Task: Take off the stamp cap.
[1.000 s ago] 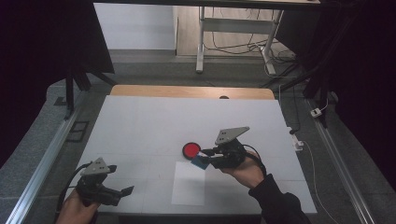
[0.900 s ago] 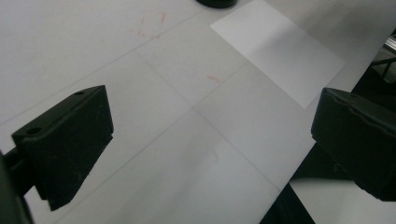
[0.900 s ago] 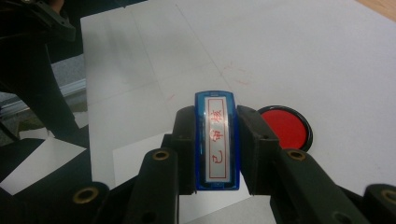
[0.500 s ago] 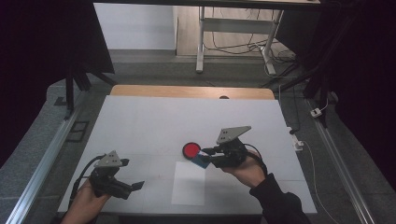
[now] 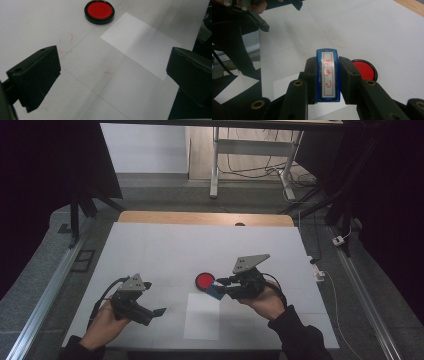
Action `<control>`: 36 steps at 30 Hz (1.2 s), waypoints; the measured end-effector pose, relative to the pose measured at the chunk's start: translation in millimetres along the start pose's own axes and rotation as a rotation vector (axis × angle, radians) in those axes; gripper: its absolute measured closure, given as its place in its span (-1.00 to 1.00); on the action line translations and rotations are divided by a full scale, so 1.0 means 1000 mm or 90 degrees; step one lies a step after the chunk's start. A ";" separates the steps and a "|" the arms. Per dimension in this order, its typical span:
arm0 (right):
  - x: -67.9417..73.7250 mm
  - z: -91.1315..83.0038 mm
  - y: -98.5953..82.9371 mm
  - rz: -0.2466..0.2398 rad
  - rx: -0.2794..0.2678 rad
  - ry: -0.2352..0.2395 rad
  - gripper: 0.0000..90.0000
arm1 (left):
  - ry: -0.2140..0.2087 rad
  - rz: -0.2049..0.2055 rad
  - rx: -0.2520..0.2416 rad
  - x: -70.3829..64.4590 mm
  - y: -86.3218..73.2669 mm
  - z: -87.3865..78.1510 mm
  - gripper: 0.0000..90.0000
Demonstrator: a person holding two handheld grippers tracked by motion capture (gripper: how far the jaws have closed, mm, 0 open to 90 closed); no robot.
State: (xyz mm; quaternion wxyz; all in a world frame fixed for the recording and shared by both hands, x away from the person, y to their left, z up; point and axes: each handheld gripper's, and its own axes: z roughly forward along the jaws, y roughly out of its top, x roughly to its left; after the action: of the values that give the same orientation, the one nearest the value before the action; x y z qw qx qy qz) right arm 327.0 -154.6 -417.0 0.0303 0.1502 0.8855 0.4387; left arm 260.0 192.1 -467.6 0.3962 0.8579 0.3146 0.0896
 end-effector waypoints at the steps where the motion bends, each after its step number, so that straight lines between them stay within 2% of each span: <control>1: 0.000 0.000 0.000 0.000 -0.002 0.002 0.56 | 0.000 0.003 0.002 -0.001 0.002 0.001 -1.00; 4: 0.000 0.000 0.001 -0.002 -0.004 0.002 0.56 | -0.006 0.006 -0.003 -0.001 0.007 0.005 -1.00; 7: 0.000 0.000 0.002 -0.001 -0.005 0.004 0.56 | -0.017 0.021 -0.015 -0.001 0.012 0.007 -0.99; 12: 0.001 -0.001 0.004 -0.009 -0.009 0.006 0.56 | -0.053 0.023 -0.023 0.002 0.019 0.014 -0.98; 20: 0.002 0.000 0.006 -0.015 -0.011 0.015 0.56 | -0.080 0.064 -0.006 0.002 0.032 0.031 -1.00; 26: 0.004 0.000 0.008 -0.023 -0.013 0.023 0.56 | -0.102 0.095 -0.012 0.003 0.042 0.040 -1.00; 36: 0.007 0.003 0.012 -0.036 -0.012 0.039 0.57 | -0.134 0.128 -0.023 0.000 0.055 0.058 -1.00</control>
State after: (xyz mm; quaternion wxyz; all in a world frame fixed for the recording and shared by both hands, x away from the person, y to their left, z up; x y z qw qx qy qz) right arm 323.5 -143.0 -408.8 0.0173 0.1114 0.8859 0.4500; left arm 309.1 129.2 -466.4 0.4313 0.8826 0.1820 0.0440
